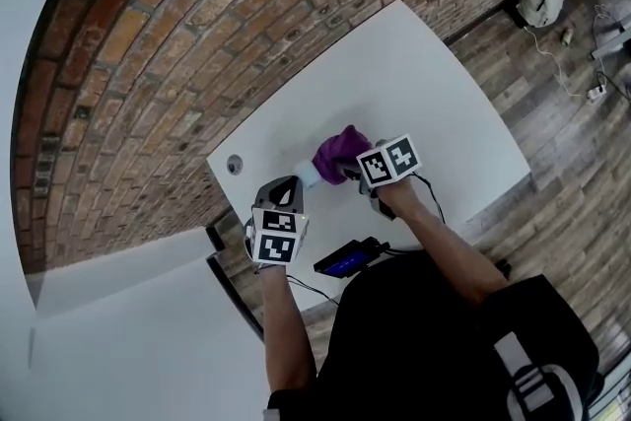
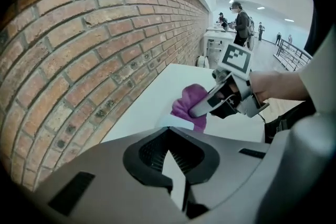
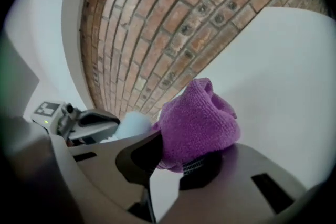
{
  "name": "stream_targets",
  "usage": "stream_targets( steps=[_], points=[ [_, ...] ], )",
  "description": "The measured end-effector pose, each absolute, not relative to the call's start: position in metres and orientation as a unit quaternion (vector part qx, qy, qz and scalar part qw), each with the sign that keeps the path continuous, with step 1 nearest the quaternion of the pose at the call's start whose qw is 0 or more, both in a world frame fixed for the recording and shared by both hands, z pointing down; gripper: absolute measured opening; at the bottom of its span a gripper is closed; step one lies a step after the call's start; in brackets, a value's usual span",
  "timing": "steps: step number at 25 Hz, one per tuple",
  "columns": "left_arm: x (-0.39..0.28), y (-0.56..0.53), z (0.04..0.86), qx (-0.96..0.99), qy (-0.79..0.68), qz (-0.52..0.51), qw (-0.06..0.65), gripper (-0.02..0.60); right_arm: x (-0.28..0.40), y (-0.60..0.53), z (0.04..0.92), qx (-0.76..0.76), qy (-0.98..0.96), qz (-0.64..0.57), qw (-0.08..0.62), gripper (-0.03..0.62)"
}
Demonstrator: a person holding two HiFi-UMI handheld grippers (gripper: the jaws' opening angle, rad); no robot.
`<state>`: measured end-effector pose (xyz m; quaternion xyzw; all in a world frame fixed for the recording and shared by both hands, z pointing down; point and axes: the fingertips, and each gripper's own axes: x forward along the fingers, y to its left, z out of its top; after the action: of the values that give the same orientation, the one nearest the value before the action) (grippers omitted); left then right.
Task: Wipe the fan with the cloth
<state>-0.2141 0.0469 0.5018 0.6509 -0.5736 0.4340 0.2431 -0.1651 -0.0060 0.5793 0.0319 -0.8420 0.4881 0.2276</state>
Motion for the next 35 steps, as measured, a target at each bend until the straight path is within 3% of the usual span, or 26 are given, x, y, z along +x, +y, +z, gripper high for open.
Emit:
stream_targets(
  steps=[5, 9, 14, 19, 26, 32, 35],
  points=[
    [-0.215, 0.047, 0.501, 0.65, -0.575, 0.434, 0.241, 0.0, -0.187, 0.0, 0.475, -0.046, -0.887, 0.441, 0.13, 0.066],
    [-0.214, 0.048, 0.501, 0.649, -0.577, 0.435, 0.239, 0.0, -0.204, 0.029, 0.484, -0.072, -0.901, 0.395, 0.166, 0.066],
    [-0.214, 0.047, 0.501, 0.649, -0.575, 0.436, 0.239, 0.0, -0.196, 0.007, 0.523, -0.02, -0.887, 0.437, 0.148, 0.066],
    [-0.214, 0.048, 0.5, 0.649, -0.575, 0.435, 0.241, 0.0, -0.175, 0.013, 0.604, -0.008, -0.851, 0.444, 0.28, 0.066],
    [-0.212, 0.048, 0.499, 0.65, -0.576, 0.43, 0.247, 0.0, -0.182, -0.01, 0.496, -0.037, -0.873, 0.471, 0.12, 0.066],
    [-0.214, 0.047, 0.501, 0.649, -0.577, 0.434, 0.239, 0.0, -0.191, 0.009, 0.52, -0.03, -0.866, 0.487, 0.109, 0.066],
    [-0.214, 0.047, 0.5, 0.649, -0.578, 0.434, 0.239, 0.0, -0.182, 0.014, 0.574, 0.0, -0.841, 0.509, 0.183, 0.066]
  ],
)
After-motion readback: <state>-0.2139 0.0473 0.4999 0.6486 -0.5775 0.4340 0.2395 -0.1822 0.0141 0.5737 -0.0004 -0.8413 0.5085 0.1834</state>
